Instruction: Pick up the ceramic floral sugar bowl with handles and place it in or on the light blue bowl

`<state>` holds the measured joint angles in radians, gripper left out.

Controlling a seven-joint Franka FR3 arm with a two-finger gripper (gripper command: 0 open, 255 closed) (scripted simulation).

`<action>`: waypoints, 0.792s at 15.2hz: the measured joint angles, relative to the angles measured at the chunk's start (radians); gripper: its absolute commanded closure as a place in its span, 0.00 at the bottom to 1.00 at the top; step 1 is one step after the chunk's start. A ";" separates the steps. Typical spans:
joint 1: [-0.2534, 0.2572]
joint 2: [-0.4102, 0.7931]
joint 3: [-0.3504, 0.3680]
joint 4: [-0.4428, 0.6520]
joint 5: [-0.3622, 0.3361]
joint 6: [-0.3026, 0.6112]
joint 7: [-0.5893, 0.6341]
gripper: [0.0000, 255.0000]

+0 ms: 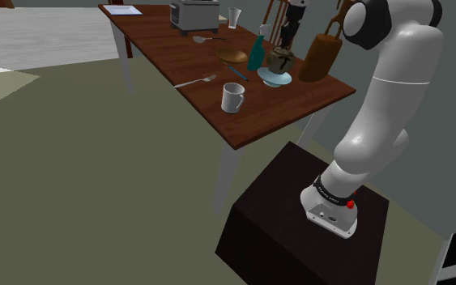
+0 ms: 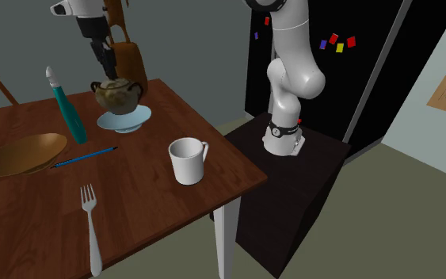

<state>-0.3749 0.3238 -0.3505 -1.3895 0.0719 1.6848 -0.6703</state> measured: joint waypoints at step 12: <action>0.005 -0.007 0.001 -0.075 -0.002 0.069 0.001 0.00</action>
<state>-0.3700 0.3170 -0.3493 -1.4640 0.0702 1.7541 -0.6696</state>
